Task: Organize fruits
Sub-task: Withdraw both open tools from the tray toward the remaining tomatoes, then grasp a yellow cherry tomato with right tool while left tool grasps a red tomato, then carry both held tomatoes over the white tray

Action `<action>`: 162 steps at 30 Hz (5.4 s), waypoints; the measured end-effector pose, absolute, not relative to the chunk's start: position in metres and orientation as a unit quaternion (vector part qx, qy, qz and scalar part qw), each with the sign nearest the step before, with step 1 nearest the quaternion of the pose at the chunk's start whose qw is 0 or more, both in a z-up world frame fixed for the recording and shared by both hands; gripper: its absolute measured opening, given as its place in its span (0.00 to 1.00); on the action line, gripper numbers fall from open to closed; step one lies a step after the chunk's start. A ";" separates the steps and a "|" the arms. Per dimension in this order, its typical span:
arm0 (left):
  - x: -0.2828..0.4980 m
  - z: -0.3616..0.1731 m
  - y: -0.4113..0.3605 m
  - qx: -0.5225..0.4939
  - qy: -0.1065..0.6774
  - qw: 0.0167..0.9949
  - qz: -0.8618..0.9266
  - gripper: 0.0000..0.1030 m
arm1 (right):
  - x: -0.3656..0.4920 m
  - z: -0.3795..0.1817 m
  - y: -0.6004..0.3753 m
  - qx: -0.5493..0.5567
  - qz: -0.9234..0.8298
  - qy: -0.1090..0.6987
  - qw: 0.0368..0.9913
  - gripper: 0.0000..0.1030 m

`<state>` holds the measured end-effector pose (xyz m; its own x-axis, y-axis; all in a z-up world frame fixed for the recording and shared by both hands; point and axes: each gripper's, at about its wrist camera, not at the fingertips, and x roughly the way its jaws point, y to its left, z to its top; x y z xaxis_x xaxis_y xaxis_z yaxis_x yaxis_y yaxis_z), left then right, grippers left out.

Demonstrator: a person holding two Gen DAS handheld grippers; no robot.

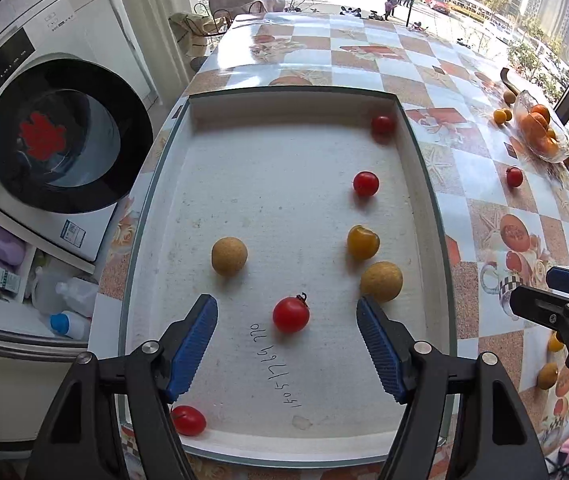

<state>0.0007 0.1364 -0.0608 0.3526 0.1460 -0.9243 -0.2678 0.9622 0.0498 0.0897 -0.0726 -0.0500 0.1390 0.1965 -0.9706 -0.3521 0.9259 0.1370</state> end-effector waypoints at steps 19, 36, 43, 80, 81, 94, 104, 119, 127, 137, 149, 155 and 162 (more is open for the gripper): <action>0.065 -0.057 0.036 -0.017 0.560 0.828 0.029 0.71 | 0.079 -0.065 -0.186 0.002 0.071 0.655 0.752 0.65; 0.148 -0.083 -0.024 -0.019 0.564 0.826 -0.013 0.71 | 0.074 -0.078 -0.177 -0.003 0.093 0.660 0.745 0.22; 0.173 -0.091 -0.042 -0.006 0.561 0.827 -0.021 0.71 | 0.071 -0.079 -0.181 0.008 0.100 0.660 0.745 0.22; 0.038 -0.089 -0.004 -0.071 0.593 0.801 -0.029 0.25 | 0.073 -0.071 -0.210 0.030 0.112 0.658 0.744 0.21; 0.037 -0.088 -0.003 -0.074 0.591 0.803 -0.029 0.25 | 0.073 -0.069 -0.209 0.029 0.113 0.658 0.744 0.21; 0.044 -0.094 -0.009 -0.070 0.585 0.807 -0.044 0.25 | 0.075 -0.067 -0.198 0.011 0.118 0.657 0.745 0.21; 0.049 -0.094 -0.010 -0.069 0.578 0.811 -0.052 0.22 | 0.077 -0.072 -0.198 0.018 0.113 0.660 0.743 0.21; 0.037 -0.054 0.026 -0.109 0.549 0.828 -0.027 0.22 | 0.087 -0.054 -0.182 0.013 0.137 0.646 0.750 0.21; 0.029 -0.037 0.063 -0.120 0.531 0.839 0.007 0.22 | 0.094 -0.048 -0.142 -0.006 0.172 0.639 0.750 0.21; 0.024 -0.030 0.136 -0.137 0.513 0.844 0.071 0.22 | 0.112 -0.047 -0.063 -0.031 0.229 0.627 0.744 0.21; 0.059 -0.044 0.204 -0.127 0.509 0.843 0.120 0.22 | 0.153 -0.057 0.029 -0.046 0.266 0.614 0.741 0.21; 0.074 -0.064 0.215 -0.113 0.527 0.833 0.126 0.22 | 0.168 -0.071 0.055 -0.054 0.265 0.619 0.738 0.21; 0.080 -0.081 0.221 -0.111 0.541 0.823 0.131 0.22 | 0.177 -0.084 0.065 -0.064 0.256 0.626 0.734 0.21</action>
